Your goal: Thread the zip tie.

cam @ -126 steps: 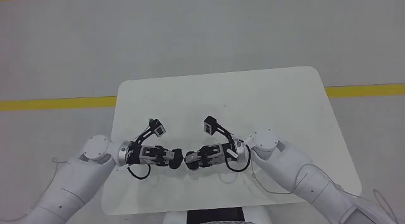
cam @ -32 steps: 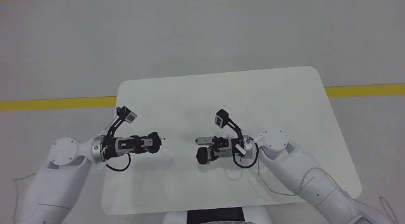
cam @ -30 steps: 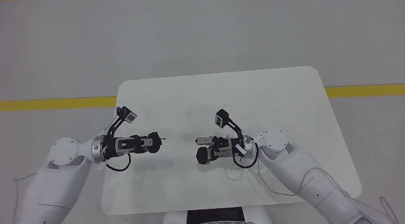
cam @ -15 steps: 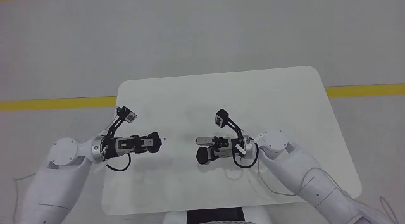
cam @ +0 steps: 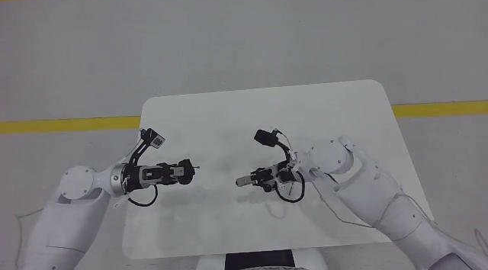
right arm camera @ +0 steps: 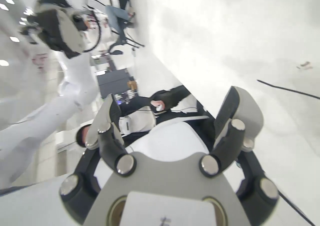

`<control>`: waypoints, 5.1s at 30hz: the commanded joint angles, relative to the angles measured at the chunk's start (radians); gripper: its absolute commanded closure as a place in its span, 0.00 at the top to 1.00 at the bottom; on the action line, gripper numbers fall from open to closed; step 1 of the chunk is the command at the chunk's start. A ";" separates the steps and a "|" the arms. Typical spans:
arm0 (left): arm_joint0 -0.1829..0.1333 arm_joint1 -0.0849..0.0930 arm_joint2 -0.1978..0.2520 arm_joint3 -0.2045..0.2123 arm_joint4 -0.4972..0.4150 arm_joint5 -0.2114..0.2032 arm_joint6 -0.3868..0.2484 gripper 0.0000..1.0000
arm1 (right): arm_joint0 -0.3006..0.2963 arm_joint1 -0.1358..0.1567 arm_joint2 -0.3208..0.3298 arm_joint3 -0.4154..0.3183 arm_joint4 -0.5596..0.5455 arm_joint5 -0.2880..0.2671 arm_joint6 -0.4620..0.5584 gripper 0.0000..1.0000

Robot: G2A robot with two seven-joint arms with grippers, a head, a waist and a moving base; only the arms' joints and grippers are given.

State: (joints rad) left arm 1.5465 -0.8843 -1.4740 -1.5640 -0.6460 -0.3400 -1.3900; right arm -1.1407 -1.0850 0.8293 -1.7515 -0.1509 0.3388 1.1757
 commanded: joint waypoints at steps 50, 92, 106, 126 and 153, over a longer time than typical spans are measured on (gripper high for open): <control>0.000 0.000 0.000 0.000 0.000 0.000 0.000 0.00 | 0.244 -0.040 -0.345 0.071 -0.561 0.001 0.214 1.00; 0.000 0.000 0.000 0.000 0.000 0.000 0.000 0.00 | 0.180 -0.057 -0.366 0.102 -0.839 0.001 0.214 0.18; 0.000 0.000 0.000 0.000 0.000 0.000 0.000 0.00 | 0.164 -0.096 -0.352 0.157 -0.876 0.001 0.214 0.22; 0.000 0.000 0.000 0.000 0.000 0.000 0.000 0.00 | 0.098 -0.127 -0.270 0.170 -0.975 0.001 0.214 0.27; 0.000 0.000 0.000 0.000 0.000 0.000 0.000 0.00 | 0.061 -0.156 -0.206 0.201 -1.011 0.001 0.214 0.25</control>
State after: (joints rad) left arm 1.5465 -0.8843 -1.4740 -1.5640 -0.6460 -0.3400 -1.3900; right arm -1.0758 -1.2410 0.6170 -1.5497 -1.1594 0.3400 1.3900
